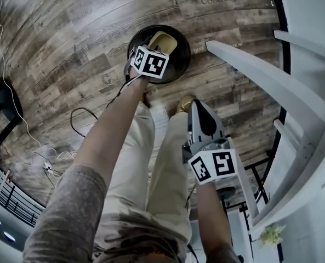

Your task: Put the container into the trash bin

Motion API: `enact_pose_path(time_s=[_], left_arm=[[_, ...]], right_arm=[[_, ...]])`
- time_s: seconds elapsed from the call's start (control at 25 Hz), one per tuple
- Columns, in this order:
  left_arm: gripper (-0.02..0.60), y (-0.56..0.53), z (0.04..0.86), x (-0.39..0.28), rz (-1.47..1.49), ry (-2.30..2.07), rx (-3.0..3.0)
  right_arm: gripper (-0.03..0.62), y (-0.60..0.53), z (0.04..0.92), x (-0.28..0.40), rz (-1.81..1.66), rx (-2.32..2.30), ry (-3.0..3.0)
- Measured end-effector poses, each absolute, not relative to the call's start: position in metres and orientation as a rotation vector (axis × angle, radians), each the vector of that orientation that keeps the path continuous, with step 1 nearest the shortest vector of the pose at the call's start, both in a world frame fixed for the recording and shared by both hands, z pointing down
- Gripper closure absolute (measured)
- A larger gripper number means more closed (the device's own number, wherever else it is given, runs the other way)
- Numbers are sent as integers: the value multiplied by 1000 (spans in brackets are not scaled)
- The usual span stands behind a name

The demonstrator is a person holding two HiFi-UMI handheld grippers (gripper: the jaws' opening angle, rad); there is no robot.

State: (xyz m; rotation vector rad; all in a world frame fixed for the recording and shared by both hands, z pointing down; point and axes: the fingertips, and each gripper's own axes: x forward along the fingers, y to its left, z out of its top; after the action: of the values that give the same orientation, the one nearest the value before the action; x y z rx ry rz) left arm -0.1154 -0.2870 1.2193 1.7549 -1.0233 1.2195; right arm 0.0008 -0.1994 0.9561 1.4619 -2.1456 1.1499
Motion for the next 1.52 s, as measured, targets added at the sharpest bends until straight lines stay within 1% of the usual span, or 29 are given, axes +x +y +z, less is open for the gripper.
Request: enact_pose_path(time_s=[0.28, 0.52, 0.8, 1.12, 1.52], left_arm=[[460, -295, 1161, -121, 1145, -1019, 1778], [460, -315, 1073, -132, 1086, -1047, 1825], [460, -324, 920, -130, 962, -1094, 1906], [460, -291, 759, -125, 829, -1090, 1958], [460, -261, 571, -125, 615, -1143, 2088]], right_arm=[[592, -204, 919, -9, 1132, 1454, -2171], [592, -219, 857, -23, 1060, 1433, -2254], [594, -220, 755, -24, 970, 1405, -2333], [592, -218, 648, -4, 895, 1469, -2373], [592, -205, 530, 7, 798, 1425, -2469]])
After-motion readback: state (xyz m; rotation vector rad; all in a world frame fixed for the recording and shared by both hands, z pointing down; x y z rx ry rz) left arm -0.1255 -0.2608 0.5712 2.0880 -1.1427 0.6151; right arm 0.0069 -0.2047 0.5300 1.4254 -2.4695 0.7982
